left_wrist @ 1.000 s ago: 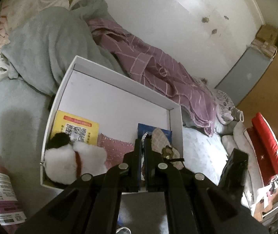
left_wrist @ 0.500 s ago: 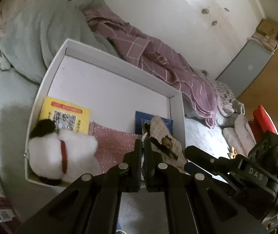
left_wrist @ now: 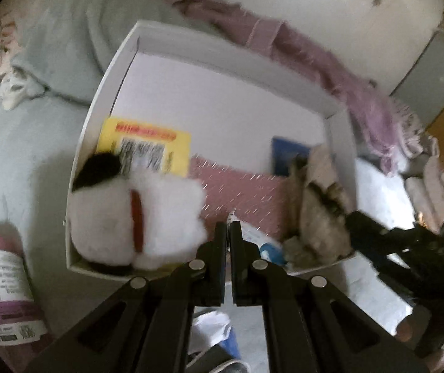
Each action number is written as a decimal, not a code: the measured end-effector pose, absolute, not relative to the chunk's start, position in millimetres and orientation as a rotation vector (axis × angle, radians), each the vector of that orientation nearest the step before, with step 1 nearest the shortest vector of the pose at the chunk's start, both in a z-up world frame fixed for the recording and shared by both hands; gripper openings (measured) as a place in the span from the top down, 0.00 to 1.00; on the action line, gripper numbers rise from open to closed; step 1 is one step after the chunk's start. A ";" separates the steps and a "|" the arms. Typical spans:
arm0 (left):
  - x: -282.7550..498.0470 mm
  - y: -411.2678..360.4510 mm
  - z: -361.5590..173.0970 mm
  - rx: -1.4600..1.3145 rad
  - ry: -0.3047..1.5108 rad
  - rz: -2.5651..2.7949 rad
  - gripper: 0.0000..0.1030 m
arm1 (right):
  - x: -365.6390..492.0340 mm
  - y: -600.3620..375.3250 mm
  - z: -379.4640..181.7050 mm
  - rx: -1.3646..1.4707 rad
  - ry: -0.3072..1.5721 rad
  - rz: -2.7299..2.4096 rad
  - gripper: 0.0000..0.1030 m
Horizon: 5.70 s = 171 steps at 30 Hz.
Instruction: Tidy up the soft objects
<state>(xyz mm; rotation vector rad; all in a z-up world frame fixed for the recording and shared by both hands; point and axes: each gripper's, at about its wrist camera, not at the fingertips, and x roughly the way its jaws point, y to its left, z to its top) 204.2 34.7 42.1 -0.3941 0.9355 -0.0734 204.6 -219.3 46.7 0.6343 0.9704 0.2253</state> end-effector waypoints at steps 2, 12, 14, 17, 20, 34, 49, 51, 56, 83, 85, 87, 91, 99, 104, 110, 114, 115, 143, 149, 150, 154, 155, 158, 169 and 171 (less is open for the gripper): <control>204.9 35.7 37.4 -0.401 0.954 -0.065 0.99 | 204.0 -220.0 48.5 0.630 0.975 0.233 0.60; 198.6 30.1 44.7 -0.320 0.964 -0.027 0.95 | 194.8 -204.7 63.4 0.564 0.998 0.280 0.60; 196.1 28.3 47.2 -0.303 0.974 -0.036 0.91 | 192.6 -200.3 64.3 0.539 1.021 0.284 0.60; 193.6 25.4 50.5 -0.288 0.983 -0.047 0.88 | 190.0 -195.1 67.6 0.508 1.037 0.301 0.60; 190.2 28.7 55.0 -0.302 0.965 -0.071 0.88 | 187.0 -189.4 73.0 0.468 1.032 0.309 0.60; 207.4 42.6 60.3 -0.416 0.835 -0.233 0.75 | 187.5 -191.9 75.9 0.475 1.029 0.340 0.60; 211.2 25.7 47.7 -0.285 0.907 -0.158 0.99 | 185.6 -193.2 77.3 0.480 1.025 0.345 0.60; 206.5 31.9 52.3 -0.290 0.891 -0.128 1.00 | 184.9 -194.9 78.0 0.486 1.020 0.344 0.60; 199.6 44.0 58.8 -0.338 0.870 -0.123 1.00 | 183.0 -196.6 78.5 0.495 1.018 0.345 0.60; 222.2 29.6 48.7 -0.274 0.905 -0.137 0.79 | 184.7 -193.7 82.3 0.490 1.020 0.368 0.60; 222.5 27.5 46.7 -0.243 0.919 -0.113 0.91 | 184.9 -193.8 82.6 0.490 1.021 0.368 0.60; 222.3 27.4 45.5 -0.236 0.925 -0.107 0.97 | 184.1 -193.5 82.9 0.491 1.019 0.366 0.60; 214.4 30.7 52.5 -0.257 0.907 -0.096 1.00 | 184.2 -193.5 82.8 0.492 1.020 0.367 0.60; 201.4 37.0 63.9 -0.244 0.905 0.003 1.00 | 184.8 -191.0 81.5 0.487 1.027 0.373 0.60; 193.9 34.9 65.4 -0.243 0.882 0.085 1.00 | 185.7 -189.6 79.5 0.484 1.029 0.370 0.60; 195.7 17.2 45.3 -0.175 0.951 0.127 1.00 | 186.1 -187.1 77.8 0.479 1.036 0.372 0.60; 194.9 27.0 41.4 -0.251 0.958 0.124 1.00 | 187.0 -185.4 77.4 0.474 1.037 0.380 0.60; 194.5 29.0 41.4 -0.272 0.958 0.118 1.00 | 187.1 -185.5 77.4 0.474 1.037 0.380 0.60; 165.6 38.3 83.0 -0.266 1.081 0.045 0.67 | 170.8 -150.7 89.8 0.345 1.107 0.527 0.60; 145.4 64.3 96.7 -0.310 1.079 0.076 0.67 | 164.0 -131.5 82.6 0.322 1.188 0.611 0.60; 144.0 67.6 96.2 -0.312 1.081 0.076 0.67 | 163.1 -128.4 81.7 0.323 1.198 0.626 0.60; 143.7 80.4 85.7 -0.321 1.142 0.087 0.67 | 158.5 -110.1 72.4 0.306 1.250 0.684 0.60; 143.0 84.7 84.1 -0.325 1.151 0.096 0.67 | 158.0 -105.0 68.1 0.301 1.270 0.695 0.60; 139.7 95.3 84.0 -0.336 1.148 0.123 0.67 | 157.0 -96.7 57.6 0.289 1.310 0.696 0.60; 142.0 106.5 71.8 -0.340 1.189 0.159 0.67 | 156.5 -79.2 29.1 0.273 1.419 0.727 0.60; 142.9 106.0 69.6 -0.340 1.200 0.152 0.67 | 157.4 -78.4 25.8 0.274 1.428 0.729 0.60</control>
